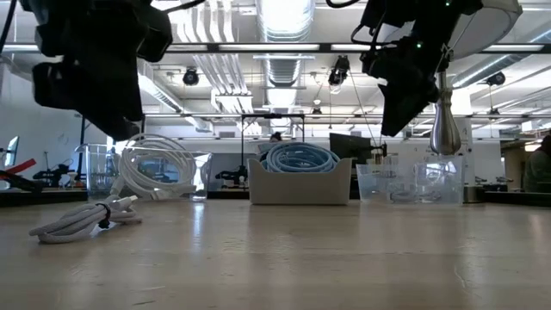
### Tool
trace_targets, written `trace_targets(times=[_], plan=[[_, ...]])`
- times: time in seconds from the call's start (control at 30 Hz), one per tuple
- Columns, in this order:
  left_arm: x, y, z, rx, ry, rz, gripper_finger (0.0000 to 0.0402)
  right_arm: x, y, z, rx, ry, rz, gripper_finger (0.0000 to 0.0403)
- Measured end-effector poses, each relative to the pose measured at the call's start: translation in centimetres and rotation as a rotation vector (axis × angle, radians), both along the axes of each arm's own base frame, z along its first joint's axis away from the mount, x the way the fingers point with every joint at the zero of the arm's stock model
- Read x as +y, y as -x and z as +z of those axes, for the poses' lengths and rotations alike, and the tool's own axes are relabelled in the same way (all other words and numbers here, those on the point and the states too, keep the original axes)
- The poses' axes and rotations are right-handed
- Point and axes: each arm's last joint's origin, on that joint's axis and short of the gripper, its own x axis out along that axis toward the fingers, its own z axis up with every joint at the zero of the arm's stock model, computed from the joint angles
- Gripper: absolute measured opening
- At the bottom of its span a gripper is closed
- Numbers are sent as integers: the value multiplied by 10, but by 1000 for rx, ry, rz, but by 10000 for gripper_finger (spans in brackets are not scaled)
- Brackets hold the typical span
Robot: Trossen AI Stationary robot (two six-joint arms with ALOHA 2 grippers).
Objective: Pick & Place USB Port
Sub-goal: Put the small purple charger cable into the right transparent bin
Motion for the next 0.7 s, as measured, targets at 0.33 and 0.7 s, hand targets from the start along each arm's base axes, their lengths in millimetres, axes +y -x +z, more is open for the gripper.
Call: trace_targets(times=[0.33, 0.7], plan=[[-11, -2, -17, 43, 19, 96, 188, 0, 2, -4, 20, 4, 18, 153], [-16, -9, -46, 158, 42, 142, 188, 0, 2, -4, 20, 0, 19, 153]])
